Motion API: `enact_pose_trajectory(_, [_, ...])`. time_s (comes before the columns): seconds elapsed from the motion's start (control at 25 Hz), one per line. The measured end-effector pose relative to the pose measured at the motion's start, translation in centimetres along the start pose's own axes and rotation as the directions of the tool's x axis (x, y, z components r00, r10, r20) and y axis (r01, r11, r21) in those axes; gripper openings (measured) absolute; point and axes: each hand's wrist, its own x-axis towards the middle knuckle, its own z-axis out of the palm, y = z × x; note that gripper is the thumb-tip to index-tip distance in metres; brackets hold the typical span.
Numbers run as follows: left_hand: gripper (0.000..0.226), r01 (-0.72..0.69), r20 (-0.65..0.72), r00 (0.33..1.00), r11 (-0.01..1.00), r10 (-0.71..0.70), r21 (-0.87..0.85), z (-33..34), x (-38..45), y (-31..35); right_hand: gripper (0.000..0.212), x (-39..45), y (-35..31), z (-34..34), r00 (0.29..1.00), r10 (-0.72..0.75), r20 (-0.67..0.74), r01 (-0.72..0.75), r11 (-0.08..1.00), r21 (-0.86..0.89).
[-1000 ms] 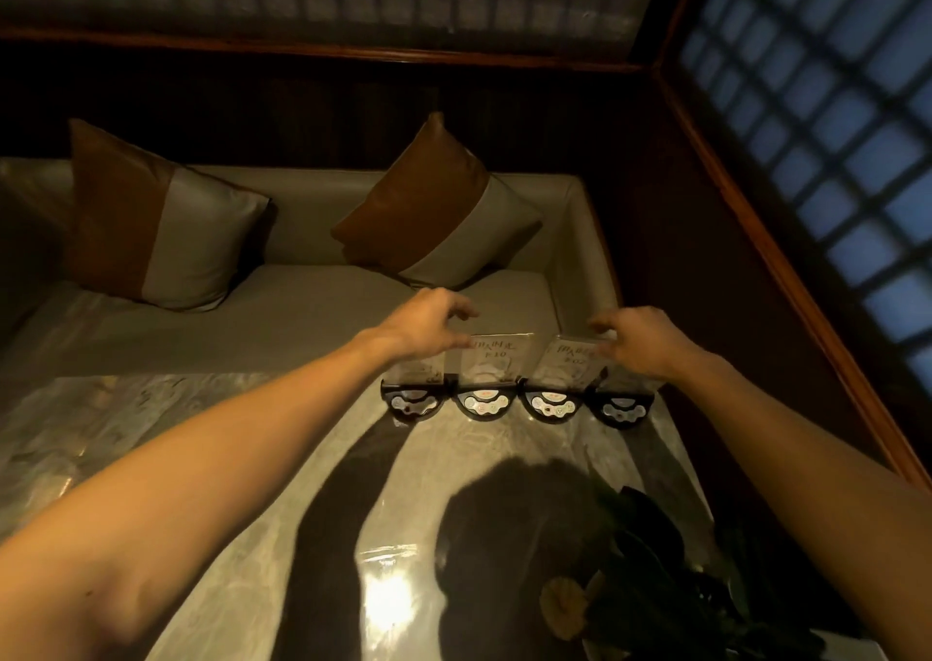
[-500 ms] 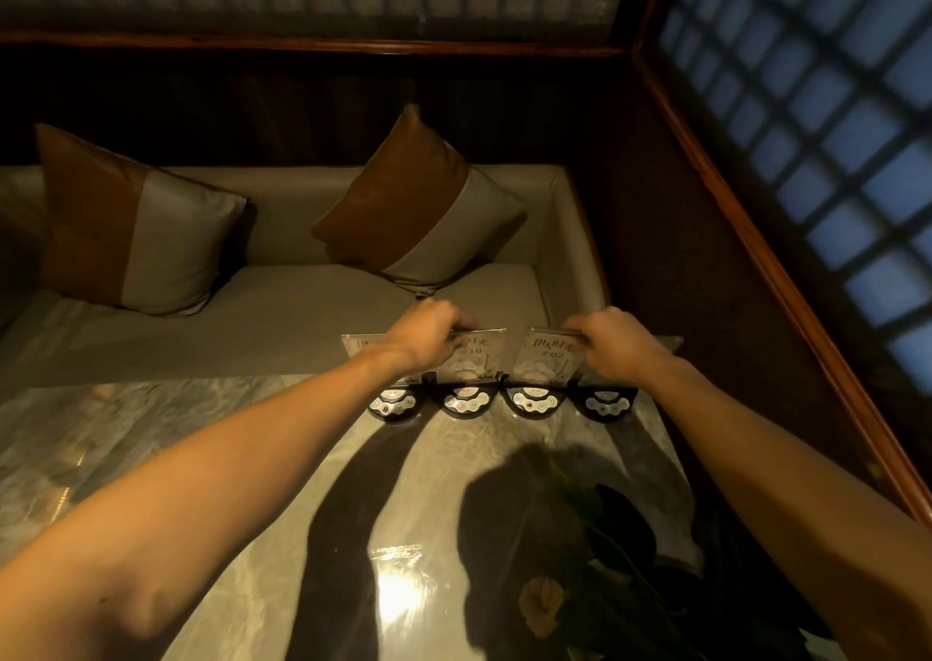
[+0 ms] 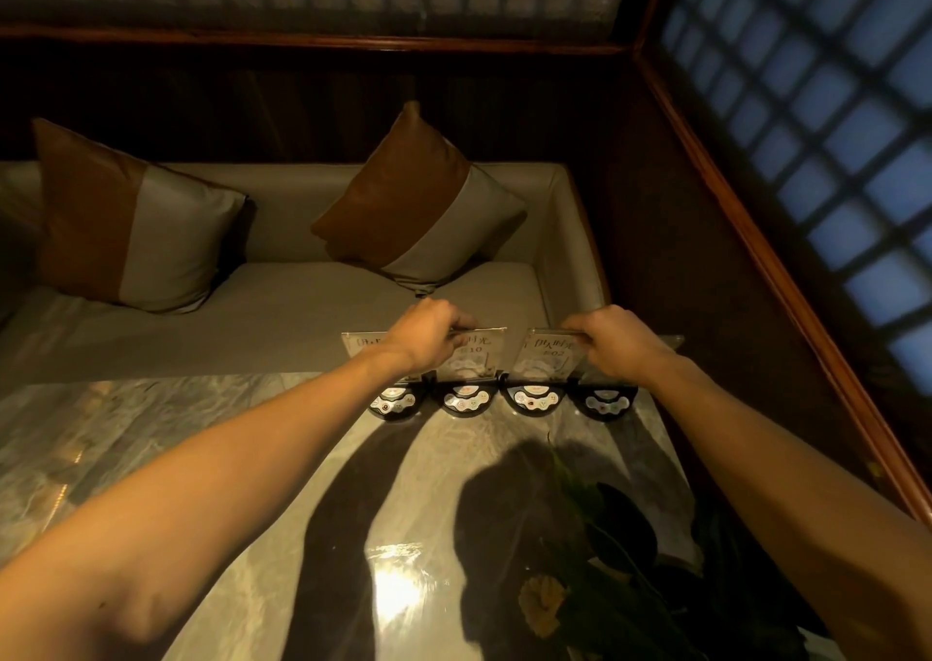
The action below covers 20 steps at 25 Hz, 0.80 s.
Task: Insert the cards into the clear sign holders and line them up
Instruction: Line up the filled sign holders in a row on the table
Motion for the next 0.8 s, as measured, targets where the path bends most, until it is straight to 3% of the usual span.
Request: enact_pose_trajectory(0.8, [0.033,-0.020,0.001,1.000,1.000,0.020,0.000,0.33,0.02,-0.21,0.021,-0.15,0.38,0.10,0.999,-0.031,-0.028,0.031,1.000,-0.001])
